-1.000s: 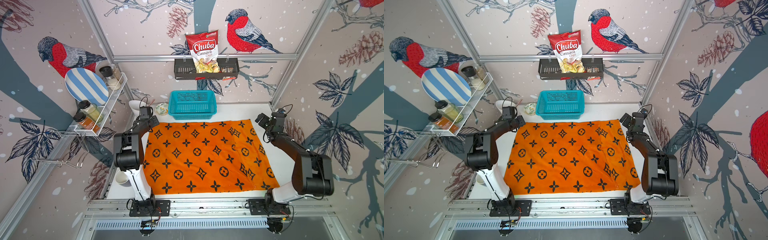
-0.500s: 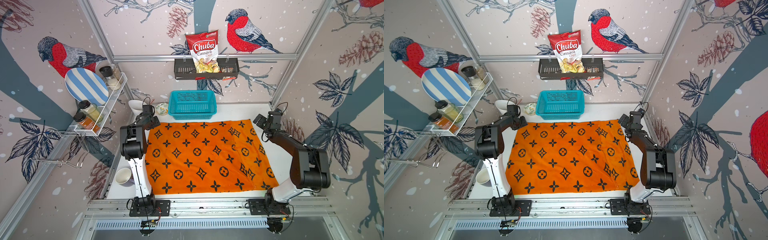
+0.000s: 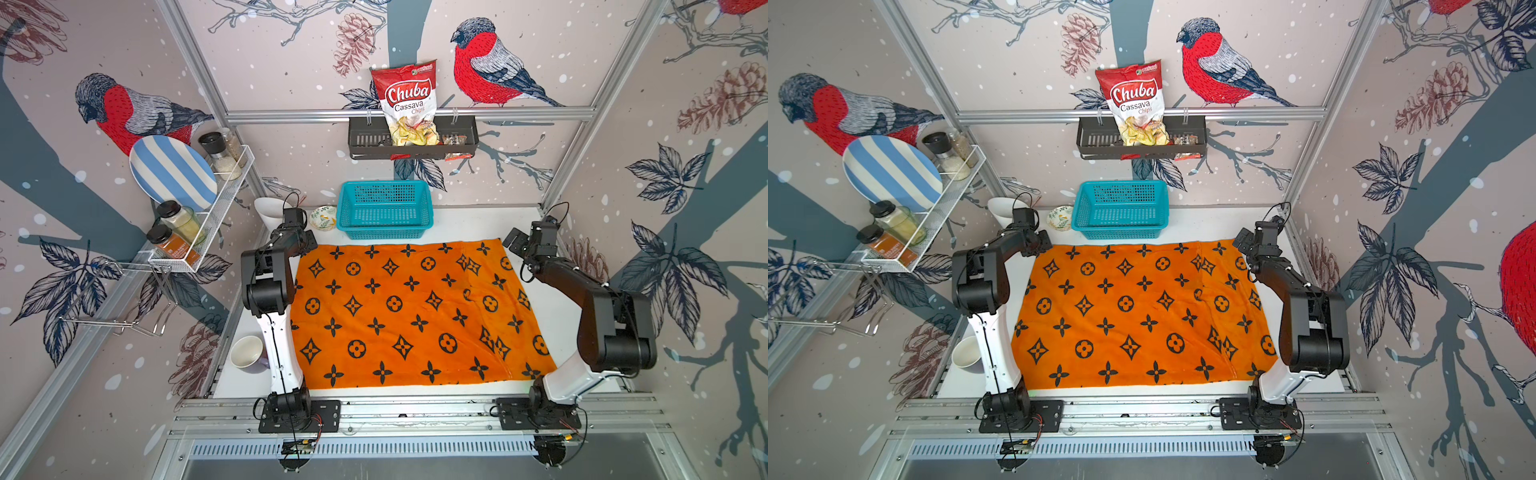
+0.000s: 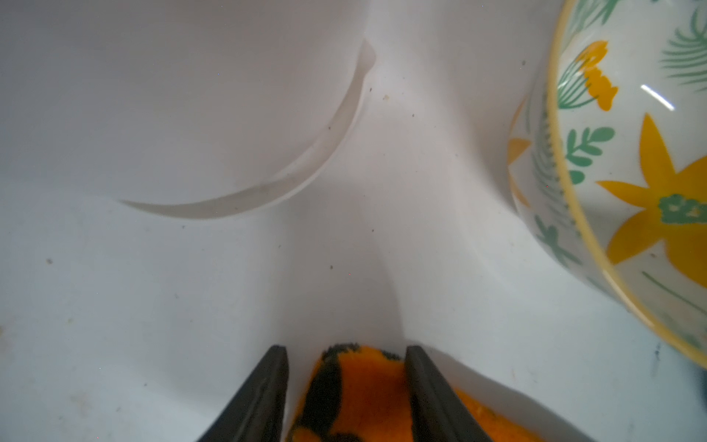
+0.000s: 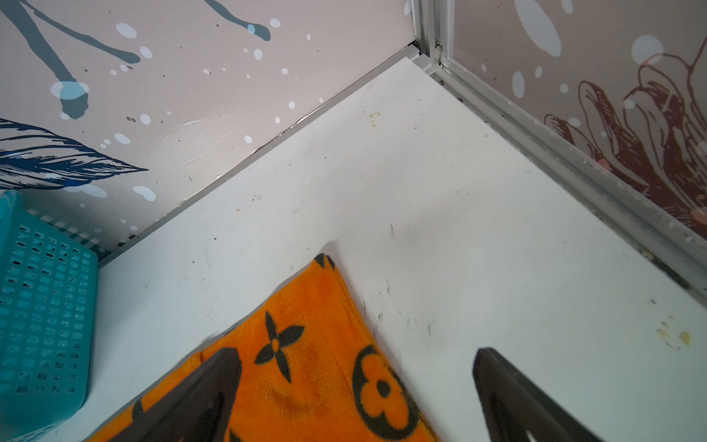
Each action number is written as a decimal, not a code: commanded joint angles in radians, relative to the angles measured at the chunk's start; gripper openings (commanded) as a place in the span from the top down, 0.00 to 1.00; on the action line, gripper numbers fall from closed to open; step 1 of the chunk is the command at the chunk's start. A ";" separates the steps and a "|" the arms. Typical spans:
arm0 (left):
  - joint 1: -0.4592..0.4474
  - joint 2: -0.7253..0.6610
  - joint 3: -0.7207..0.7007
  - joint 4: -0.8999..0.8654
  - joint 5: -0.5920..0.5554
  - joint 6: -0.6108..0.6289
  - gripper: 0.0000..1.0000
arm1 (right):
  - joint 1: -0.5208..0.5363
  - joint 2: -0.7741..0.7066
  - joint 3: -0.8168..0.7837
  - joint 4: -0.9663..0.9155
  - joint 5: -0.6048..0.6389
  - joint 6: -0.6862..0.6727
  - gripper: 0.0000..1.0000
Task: Roll up the pillowcase
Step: Fold the pillowcase.
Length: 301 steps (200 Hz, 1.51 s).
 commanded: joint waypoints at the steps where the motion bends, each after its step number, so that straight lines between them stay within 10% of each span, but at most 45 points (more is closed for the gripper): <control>1: 0.002 -0.002 -0.033 0.008 0.061 0.010 0.69 | 0.001 0.007 0.012 -0.003 0.008 -0.012 0.00; 27: 0.001 -0.026 -0.069 0.039 0.067 0.013 1.00 | -0.003 0.031 0.039 -0.031 0.007 -0.009 0.00; 171: 0.002 -0.138 -0.177 0.123 0.128 -0.016 1.00 | -0.007 0.549 0.615 -0.438 -0.112 -0.017 0.36; 301: 0.001 -0.137 -0.185 0.119 0.139 -0.013 1.00 | 0.008 0.615 0.661 -0.457 -0.168 -0.011 0.51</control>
